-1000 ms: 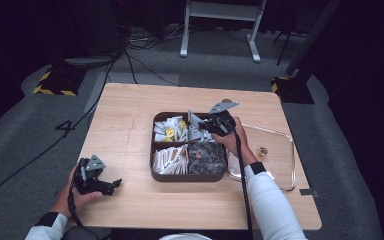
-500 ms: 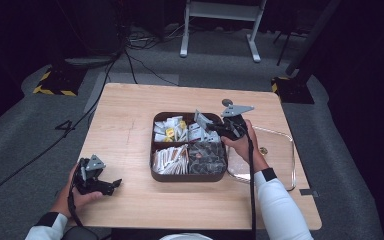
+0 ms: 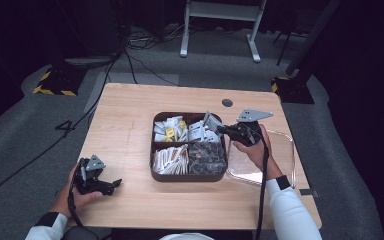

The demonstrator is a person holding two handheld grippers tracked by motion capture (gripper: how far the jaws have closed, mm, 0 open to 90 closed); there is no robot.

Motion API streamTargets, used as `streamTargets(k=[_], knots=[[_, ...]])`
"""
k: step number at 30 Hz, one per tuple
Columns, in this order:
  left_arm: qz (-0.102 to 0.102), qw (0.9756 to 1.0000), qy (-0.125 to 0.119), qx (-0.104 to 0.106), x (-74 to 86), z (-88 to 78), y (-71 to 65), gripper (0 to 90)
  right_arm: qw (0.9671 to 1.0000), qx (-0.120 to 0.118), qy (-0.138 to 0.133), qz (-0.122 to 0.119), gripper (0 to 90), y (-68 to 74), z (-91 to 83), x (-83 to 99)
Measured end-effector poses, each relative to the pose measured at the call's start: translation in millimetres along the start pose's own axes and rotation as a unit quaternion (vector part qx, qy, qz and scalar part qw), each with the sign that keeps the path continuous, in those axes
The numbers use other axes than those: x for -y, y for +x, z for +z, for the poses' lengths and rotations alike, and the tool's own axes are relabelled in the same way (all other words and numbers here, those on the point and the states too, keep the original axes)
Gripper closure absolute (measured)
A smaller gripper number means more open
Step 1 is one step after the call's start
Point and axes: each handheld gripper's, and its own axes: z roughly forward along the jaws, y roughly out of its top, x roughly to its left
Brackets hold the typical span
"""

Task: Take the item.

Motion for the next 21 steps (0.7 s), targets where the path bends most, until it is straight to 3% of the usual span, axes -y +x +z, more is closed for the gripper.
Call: streamTargets(k=[9,21], knots=[[0.0,1.0,0.0,0.0,0.0,-0.1,0.0,0.6,0.9998,-0.008,-0.009,-0.014,90.0,12.0,-18.9,2.0],[0.0,1.0,0.0,0.0,0.0,0.0,0.0,0.6,0.9989,-0.029,-0.011,-0.034,90.0,32.3,-30.7,7.1]])
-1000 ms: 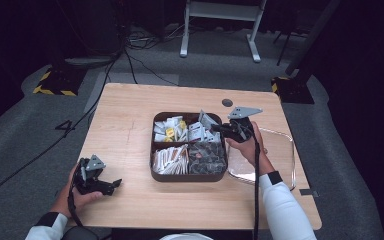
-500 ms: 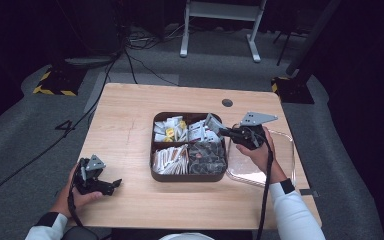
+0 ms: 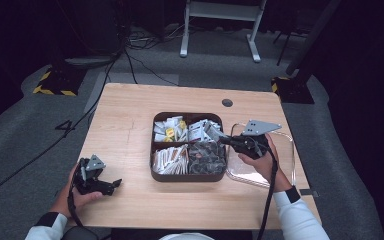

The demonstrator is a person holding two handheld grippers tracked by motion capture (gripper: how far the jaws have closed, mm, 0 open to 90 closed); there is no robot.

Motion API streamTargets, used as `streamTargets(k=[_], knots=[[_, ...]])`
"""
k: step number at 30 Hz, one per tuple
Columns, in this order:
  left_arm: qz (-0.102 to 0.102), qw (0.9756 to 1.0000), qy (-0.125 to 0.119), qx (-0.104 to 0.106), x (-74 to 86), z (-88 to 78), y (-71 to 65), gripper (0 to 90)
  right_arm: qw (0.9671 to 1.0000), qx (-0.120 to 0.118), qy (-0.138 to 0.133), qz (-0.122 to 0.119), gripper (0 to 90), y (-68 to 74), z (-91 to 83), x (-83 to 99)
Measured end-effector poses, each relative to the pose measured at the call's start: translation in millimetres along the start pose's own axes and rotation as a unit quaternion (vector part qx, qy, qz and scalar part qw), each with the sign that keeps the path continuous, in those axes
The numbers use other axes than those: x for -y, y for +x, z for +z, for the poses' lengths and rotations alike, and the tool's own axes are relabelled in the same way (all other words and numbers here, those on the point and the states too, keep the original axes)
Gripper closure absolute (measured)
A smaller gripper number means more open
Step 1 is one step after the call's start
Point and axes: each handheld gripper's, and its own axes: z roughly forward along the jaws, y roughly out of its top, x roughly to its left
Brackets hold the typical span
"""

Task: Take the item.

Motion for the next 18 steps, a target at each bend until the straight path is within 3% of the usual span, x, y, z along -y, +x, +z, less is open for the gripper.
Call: streamTargets(k=[18], knots=[[0.0,1.0,0.0,0.0,0.0,0.0,0.0,0.6,0.9986,-0.043,0.012,-0.029,90.0,34.7,-3.6,7.0]])
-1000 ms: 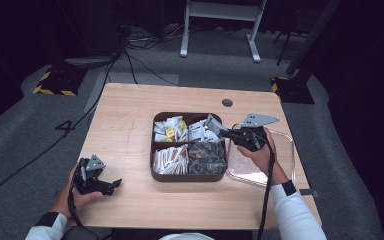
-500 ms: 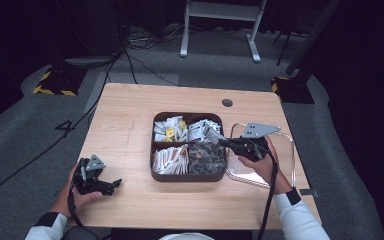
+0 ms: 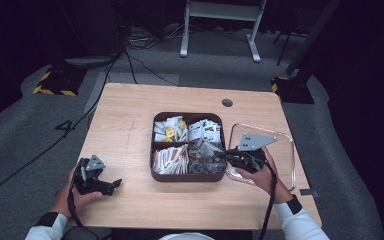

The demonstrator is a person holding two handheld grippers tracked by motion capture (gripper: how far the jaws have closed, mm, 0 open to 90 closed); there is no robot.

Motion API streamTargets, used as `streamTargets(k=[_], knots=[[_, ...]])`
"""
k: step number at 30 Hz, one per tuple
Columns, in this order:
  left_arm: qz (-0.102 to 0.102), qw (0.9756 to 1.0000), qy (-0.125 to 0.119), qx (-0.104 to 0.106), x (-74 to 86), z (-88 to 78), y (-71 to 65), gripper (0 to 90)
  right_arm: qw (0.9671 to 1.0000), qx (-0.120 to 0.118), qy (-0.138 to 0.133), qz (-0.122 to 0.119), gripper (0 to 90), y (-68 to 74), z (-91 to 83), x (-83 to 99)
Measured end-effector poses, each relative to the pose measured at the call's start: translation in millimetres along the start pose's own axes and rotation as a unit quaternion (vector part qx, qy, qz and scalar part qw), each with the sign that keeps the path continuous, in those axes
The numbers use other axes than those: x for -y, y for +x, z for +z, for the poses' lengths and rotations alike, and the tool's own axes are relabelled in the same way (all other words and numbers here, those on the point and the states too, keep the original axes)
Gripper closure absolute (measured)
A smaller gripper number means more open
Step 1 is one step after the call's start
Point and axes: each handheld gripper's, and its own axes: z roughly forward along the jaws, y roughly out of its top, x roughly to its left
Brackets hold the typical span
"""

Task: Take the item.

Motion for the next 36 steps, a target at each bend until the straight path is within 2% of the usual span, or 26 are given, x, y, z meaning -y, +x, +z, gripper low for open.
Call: streamTargets(k=[11,17,26,36], knots=[[0.0,1.0,0.0,0.0,0.0,0.0,0.0,0.6,0.9992,-0.034,0.011,-0.02,90.0,23.9,5.1,2.0],[0.0,1.0,0.0,0.0,0.0,0.0,0.0,0.6,0.9975,-0.058,0.023,-0.034,90.0,39.6,12.5,4.4],[0.0,1.0,0.0,0.0,0.0,0.0,0.0,0.6,0.9929,-0.094,0.051,-0.051,90.0,61.8,26.8,11.5],[0.0,1.0,0.0,0.0,0.1,-0.1,-0.1,0.6,0.9861,-0.127,0.091,-0.058,90.0,74.5,47.9,28.5]])
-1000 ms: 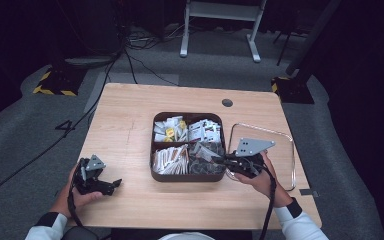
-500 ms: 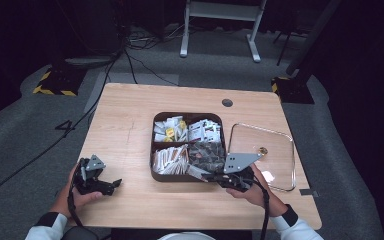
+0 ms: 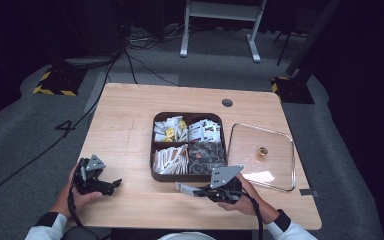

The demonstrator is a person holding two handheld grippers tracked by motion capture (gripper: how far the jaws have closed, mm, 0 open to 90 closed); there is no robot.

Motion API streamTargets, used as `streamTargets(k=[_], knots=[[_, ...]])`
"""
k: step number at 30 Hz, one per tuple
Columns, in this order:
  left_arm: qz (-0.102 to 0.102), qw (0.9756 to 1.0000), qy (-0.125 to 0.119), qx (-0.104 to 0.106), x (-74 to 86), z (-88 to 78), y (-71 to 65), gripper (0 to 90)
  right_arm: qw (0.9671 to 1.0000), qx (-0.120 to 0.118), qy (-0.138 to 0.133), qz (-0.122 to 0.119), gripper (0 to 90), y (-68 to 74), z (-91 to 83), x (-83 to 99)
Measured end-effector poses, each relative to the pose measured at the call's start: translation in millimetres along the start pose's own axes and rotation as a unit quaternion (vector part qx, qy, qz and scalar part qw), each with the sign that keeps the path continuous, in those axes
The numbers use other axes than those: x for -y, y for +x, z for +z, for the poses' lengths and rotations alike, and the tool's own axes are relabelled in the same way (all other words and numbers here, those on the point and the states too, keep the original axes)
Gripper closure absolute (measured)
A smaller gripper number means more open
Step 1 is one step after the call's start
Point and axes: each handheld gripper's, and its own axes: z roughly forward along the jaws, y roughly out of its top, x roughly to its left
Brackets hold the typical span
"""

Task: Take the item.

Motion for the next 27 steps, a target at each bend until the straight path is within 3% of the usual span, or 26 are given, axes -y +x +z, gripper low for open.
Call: streamTargets(k=[12,17,24,27], knots=[[0.0,1.0,0.0,0.0,0.2,-0.1,0.0,0.6,0.9992,-0.038,0.014,-0.004,90.0,11.6,16.4,3.1],[0.001,1.0,0.0,0.0,0.2,-0.2,0.0,0.6,0.9988,-0.044,0.019,-0.008,89.8,13.2,21.1,4.4],[0.001,1.0,0.0,0.0,0.2,-0.2,0.0,0.6,0.9992,-0.032,0.022,-0.002,83.7,8.1,22.3,7.3],[0.001,1.0,0.0,0.0,0.2,-0.2,0.0,0.6,0.9996,-0.017,0.021,0.004,75.3,4.2,20.3,8.1]])
